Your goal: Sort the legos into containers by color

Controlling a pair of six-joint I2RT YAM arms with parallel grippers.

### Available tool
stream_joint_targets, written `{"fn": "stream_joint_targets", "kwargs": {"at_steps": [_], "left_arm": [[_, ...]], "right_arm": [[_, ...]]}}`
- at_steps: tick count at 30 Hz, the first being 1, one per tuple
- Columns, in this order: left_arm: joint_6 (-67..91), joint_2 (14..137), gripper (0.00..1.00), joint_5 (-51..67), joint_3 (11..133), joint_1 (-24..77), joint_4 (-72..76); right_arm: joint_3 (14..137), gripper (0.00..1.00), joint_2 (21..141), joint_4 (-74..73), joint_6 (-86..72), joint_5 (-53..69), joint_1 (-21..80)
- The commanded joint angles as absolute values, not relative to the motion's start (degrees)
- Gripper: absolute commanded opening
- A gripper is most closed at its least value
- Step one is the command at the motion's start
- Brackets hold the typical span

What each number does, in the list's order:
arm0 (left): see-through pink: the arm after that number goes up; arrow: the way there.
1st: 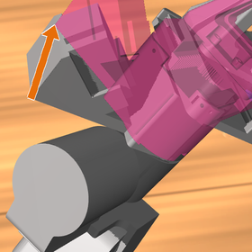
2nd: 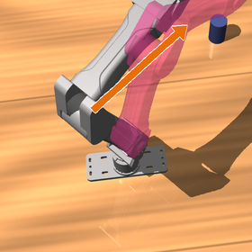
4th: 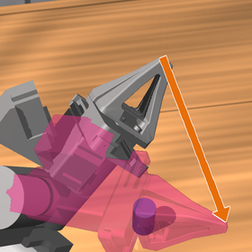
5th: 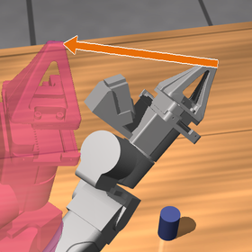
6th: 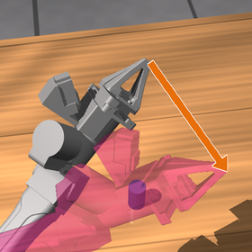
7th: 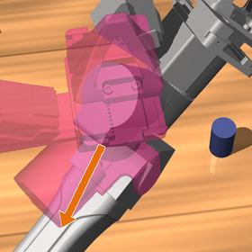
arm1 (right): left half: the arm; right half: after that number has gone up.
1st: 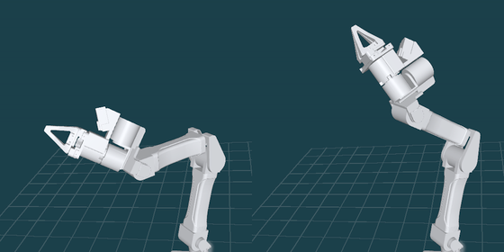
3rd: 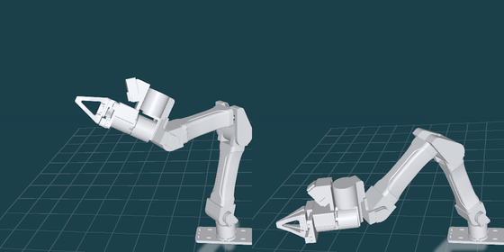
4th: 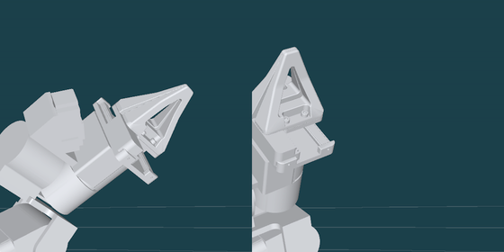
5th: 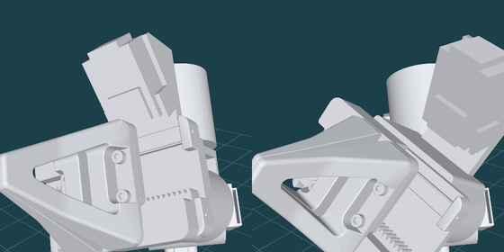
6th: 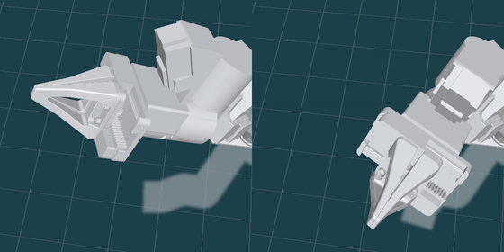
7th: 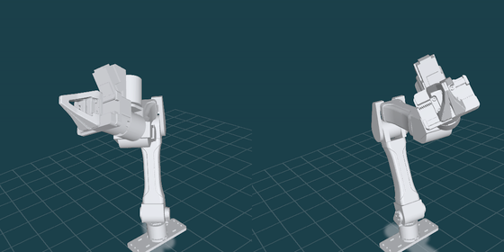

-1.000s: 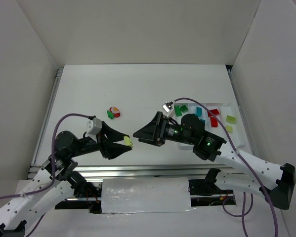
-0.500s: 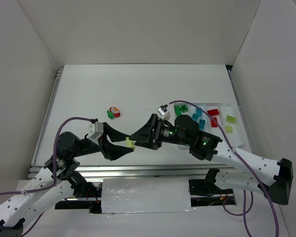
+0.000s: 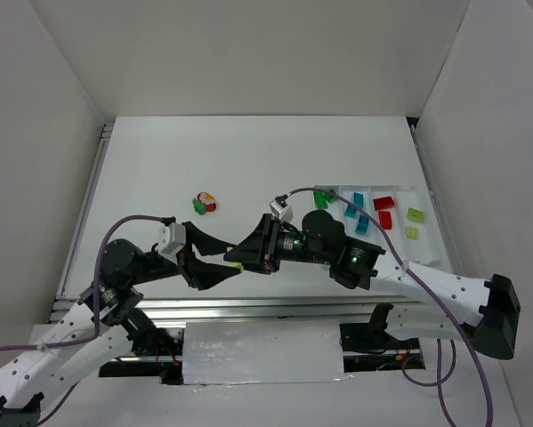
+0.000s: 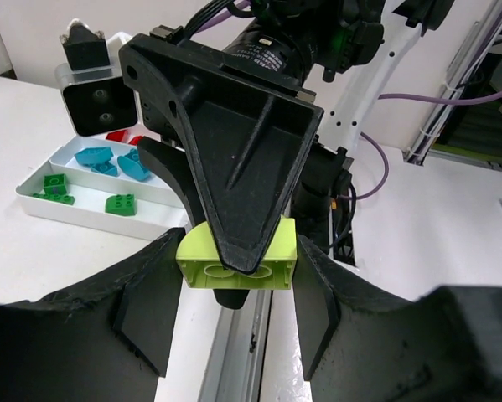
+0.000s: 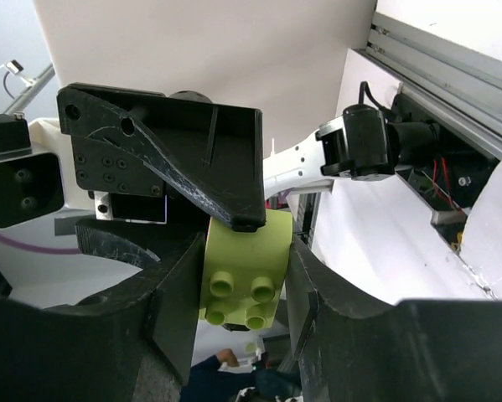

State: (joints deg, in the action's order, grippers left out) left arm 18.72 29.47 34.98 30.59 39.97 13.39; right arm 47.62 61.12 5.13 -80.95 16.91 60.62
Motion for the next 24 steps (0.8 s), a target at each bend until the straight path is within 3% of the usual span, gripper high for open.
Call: {"fn": "stream_joint_targets", "kwargs": {"at_steps": [1, 2, 3, 6, 11, 15, 19, 24], "left_arm": [[18.63, 29.44, 0.44, 32.18, 31.81, 40.25, 15.03], [19.07, 29.88, 0.63, 30.95, 31.99, 40.25, 14.51], [19.51, 30.06, 0.99, 29.20, 32.25, 40.25, 13.72], [21.35, 31.37, 1.00, 21.90, 34.88, 40.34, 8.72], [29.07, 32.87, 0.99, -3.47, 43.93, 40.25, -9.81], [34.62, 35.59, 1.00, -19.84, 51.13, 40.25, -26.43], [33.14, 37.88, 1.00, -20.83, 50.02, 40.25, -31.46], [34.28, 38.67, 1.00, -18.82, 47.90, 40.25, -31.91]], "right_arm": [[46.41, 0.00, 58.63, 8.00, -79.55, 15.65, 61.35], [46.41, 0.00, 58.19, 7.74, -78.50, 15.30, 61.26], [46.23, 0.00, 57.92, 7.73, -77.96, 14.94, 61.17], [46.41, 0.00, 57.57, 4.06, -73.67, 13.46, 57.58], [44.30, 0.00, 57.39, -8.76, -57.50, 10.83, 33.27], [46.66, 0.00, 59.41, -20.63, -48.27, -2.95, 15.94], [53.77, 0.00, 68.17, -28.11, -45.26, -15.97, -3.80], [58.53, 0.00, 76.54, -27.86, -44.21, -15.12, -16.77]]}}
